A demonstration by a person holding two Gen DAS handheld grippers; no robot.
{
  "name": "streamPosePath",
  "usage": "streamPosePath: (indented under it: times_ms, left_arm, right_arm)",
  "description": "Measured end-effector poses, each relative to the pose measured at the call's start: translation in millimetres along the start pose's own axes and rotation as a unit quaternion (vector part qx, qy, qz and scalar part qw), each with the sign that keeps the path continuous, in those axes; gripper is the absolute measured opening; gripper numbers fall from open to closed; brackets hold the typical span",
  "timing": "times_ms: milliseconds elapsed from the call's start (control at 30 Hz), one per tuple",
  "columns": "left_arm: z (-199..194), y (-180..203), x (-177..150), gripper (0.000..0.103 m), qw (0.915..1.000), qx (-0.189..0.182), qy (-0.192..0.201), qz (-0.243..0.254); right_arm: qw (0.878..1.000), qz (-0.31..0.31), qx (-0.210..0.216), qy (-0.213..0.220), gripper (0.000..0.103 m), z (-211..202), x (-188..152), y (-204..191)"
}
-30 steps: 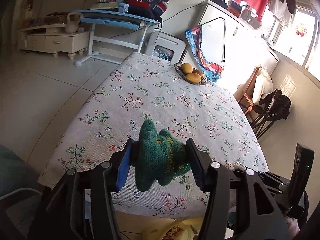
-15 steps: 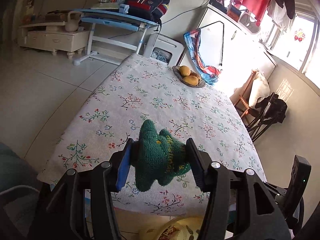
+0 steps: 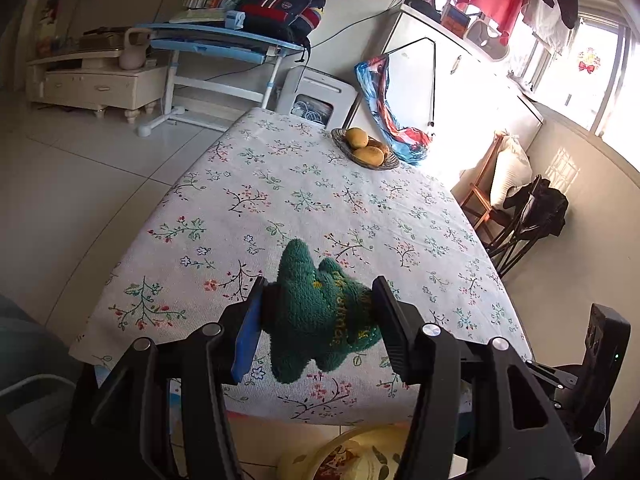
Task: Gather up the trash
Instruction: 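Carry the tissue over the yellow bucket and open the right tool while the left tool carries the toy, then open the left tool over the yellow bucket to drop the green toy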
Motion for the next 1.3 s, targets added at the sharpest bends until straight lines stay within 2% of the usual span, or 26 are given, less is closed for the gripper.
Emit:
streamPosePath:
  times_ms: [167, 367, 600, 833, 933, 1033, 1100, 1200, 1300]
  left_arm:
    - [0, 5, -3, 0.051, 1.0, -0.005, -0.004, 0.006]
    - [0, 9, -6, 0.051, 0.9999, -0.01, -0.006, 0.009]
    - [-3, 16, -14, 0.051, 0.9997, -0.014, -0.011, 0.015]
    - [-5, 30, -38, 0.051, 0.9986, -0.014, -0.03, 0.042]
    - [-7, 40, -52, 0.051, 0.9973, -0.012, -0.041, 0.06]
    - [-8, 48, -70, 0.051, 0.9951, -0.009, -0.056, 0.081]
    - [-9, 53, -84, 0.051, 0.993, -0.006, -0.068, 0.097]
    - [-7, 61, -109, 0.051, 0.9878, -0.003, -0.098, 0.121]
    - [-5, 78, -140, 0.051, 0.9765, -0.013, -0.141, 0.163]
  right_arm:
    - [1.0, 0.004, 0.012, -0.011, 0.025, -10, -15, -8]
    - [0.999, -0.017, 0.0, -0.041, 0.025, -19, -46, -11]
    - [0.991, -0.043, -0.009, -0.126, 0.025, -7, -103, -5]
    - [0.985, -0.051, 0.006, -0.167, 0.026, 1, -123, -12]
    - [0.977, -0.067, 0.018, -0.202, 0.031, 6, -139, -19]
    - [0.982, -0.061, 0.013, -0.181, 0.036, 0, -133, -15]
    - [0.989, -0.027, 0.012, -0.146, 0.045, -10, -116, -3]
    - [0.997, 0.037, 0.017, -0.066, 0.054, -32, -84, 18]
    - [0.997, 0.073, 0.013, 0.013, 0.061, -57, -54, 33]
Point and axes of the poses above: each gripper's, at about its wrist camera, not at the fingertips, and z roughly the way its jaws point, y to its right, x to its top, the point moved 10 cm from there along z, roughly the way its jaws point
